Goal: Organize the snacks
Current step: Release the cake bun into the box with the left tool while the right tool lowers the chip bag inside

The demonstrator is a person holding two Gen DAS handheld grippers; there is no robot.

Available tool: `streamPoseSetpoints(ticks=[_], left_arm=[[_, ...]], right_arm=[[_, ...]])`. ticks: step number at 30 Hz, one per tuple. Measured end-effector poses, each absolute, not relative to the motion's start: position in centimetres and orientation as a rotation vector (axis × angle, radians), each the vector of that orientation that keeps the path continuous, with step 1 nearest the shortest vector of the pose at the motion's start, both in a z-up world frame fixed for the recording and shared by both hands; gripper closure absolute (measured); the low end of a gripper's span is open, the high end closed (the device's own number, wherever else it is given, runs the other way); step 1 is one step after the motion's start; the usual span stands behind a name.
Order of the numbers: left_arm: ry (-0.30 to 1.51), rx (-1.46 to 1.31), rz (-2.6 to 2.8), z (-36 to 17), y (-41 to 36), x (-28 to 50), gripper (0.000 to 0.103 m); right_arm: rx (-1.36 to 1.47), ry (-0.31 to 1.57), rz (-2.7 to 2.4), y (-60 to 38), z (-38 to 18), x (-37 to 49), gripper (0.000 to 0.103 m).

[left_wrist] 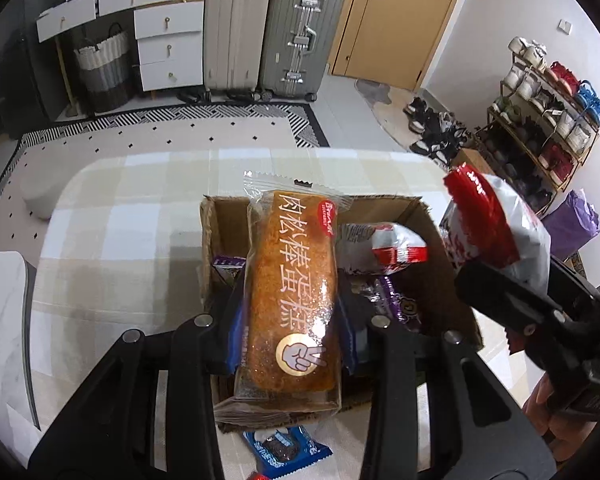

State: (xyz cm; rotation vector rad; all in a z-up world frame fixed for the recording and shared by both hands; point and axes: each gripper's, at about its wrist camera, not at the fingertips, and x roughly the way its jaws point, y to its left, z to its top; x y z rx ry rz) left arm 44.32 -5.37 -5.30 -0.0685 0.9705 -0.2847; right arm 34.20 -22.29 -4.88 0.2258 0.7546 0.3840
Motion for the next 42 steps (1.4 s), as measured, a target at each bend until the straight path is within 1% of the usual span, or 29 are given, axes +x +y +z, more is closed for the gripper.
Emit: streamPoseSetpoints(ticks=[4,10,17,29,31,36,38,40,42], left_arm=[[0.978,-0.07,-0.287,-6.6,-5.6,45.7,0.069],[0.968,-0.075,-0.287,-6.9,-5.2,46.5,0.069],[0.954,-0.078,-0.268,-6.5,-3.6,44.6,0.065],[0.951,-0.103,-0.22,-5.8,-1.8,42.8,0.05],[0.952,-0.106,-0.218,-5.7,-1.7,42.5,0.046],[0.948,-0.098,-0.229,-5.2,-1.8,41.4,0.046],[0.945,-0.094,-0.224,-5.0,-1.8,41.0,0.045],[0.945,-0.096,-0.223,-4.8,-1.7,40.5,0.042],[0.941,-0.098,-0.222,-4.7,-1.5,40.1,0.041]], right_arm=[[0.227,0.772,0.369,-22.7,-6.0,34.9,0.035],[0.228,0.783,0.362,-23.2,-6.9,34.8,0.035],[0.223,0.799,0.365,-22.7,-7.3,34.8,0.035],[0.175,0.842,0.334,-21.2,-7.9,36.1,0.034],[0.178,0.843,0.331,-21.3,-8.2,36.3,0.034],[0.199,0.861,0.324,-21.7,-8.6,36.3,0.033],[0.188,0.856,0.313,-21.7,-8.4,36.0,0.03],[0.186,0.842,0.318,-21.5,-7.8,35.7,0.025],[0.171,0.817,0.308,-21.3,-7.1,35.4,0.022]])
